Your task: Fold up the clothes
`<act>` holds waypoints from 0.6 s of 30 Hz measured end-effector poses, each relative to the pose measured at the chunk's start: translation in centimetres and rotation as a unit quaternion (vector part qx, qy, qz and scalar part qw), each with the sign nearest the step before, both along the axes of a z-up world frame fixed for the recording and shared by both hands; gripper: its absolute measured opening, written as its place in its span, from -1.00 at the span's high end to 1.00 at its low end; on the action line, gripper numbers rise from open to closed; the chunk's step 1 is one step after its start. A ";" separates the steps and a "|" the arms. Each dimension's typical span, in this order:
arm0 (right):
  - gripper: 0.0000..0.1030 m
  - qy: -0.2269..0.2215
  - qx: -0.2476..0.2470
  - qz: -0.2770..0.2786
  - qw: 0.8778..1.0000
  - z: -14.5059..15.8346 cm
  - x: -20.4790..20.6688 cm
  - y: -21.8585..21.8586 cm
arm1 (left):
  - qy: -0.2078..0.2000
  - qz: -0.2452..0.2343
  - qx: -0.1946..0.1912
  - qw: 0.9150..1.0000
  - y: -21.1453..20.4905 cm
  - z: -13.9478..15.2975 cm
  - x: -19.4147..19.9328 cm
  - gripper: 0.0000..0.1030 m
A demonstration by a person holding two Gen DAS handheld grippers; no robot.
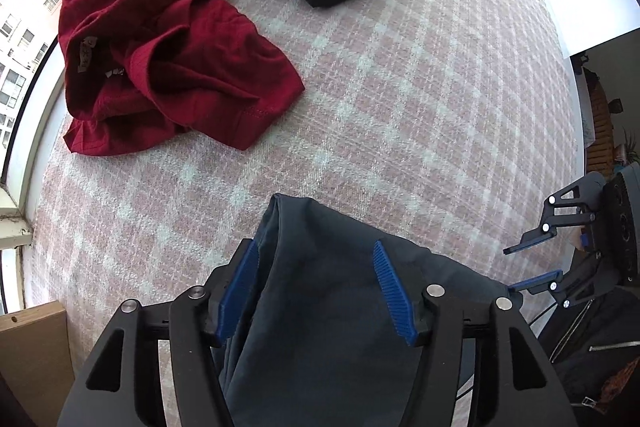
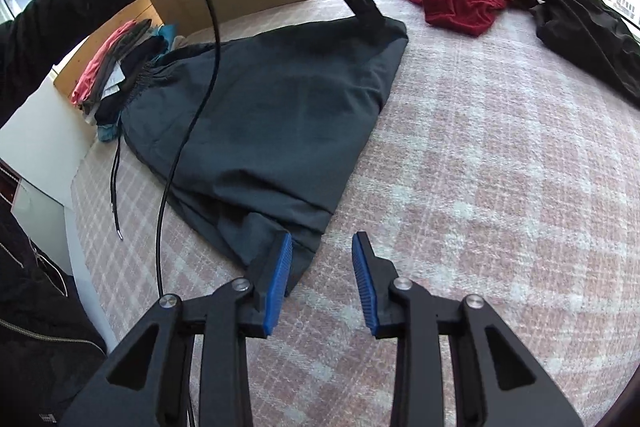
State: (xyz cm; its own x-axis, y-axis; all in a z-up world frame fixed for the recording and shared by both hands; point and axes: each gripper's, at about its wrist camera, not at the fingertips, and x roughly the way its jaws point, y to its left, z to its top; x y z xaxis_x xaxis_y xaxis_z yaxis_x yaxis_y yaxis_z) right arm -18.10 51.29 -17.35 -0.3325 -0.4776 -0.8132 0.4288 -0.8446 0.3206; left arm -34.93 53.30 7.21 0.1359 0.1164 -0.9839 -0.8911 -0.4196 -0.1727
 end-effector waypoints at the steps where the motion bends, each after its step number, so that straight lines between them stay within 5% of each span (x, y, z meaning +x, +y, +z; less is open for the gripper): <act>1: 0.40 0.001 0.003 0.005 1.000 -0.1 0.0 -0.4 | -0.004 -0.001 -0.007 1.000 0.3 -0.6 0.0 -0.13; 3: 0.40 0.002 0.006 0.014 1.000 -0.3 -0.1 -1.0 | -0.012 0.002 -0.015 1.000 0.7 -1.6 -0.3 -0.06; 6: 0.43 0.002 0.002 0.011 1.000 -0.4 -0.7 -1.2 | -0.013 0.003 -0.012 1.000 1.2 -2.1 -0.8 0.58; 7: 0.57 0.001 -0.001 0.010 1.000 -0.5 -1.0 -1.3 | -0.018 0.008 -0.013 1.000 1.2 -2.0 -1.1 0.94; 10: 0.87 0.001 -0.009 0.008 1.000 -0.4 -1.5 -1.4 | -0.021 0.016 -0.013 1.000 0.9 -1.8 -1.9 0.96; 18: 0.95 0.004 -0.021 -0.007 1.000 0.8 -0.1 0.2 | -0.021 0.032 0.007 0.999 -0.8 -0.6 -4.1 0.96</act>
State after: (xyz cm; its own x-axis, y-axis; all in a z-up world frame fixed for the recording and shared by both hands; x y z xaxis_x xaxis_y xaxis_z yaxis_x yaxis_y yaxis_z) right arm -18.23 51.49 -16.53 -0.3463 -0.5064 -0.7897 0.4202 -0.8364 0.3520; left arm -38.99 52.49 6.58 0.1683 0.1392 -0.9759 -0.8545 -0.4729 -0.2149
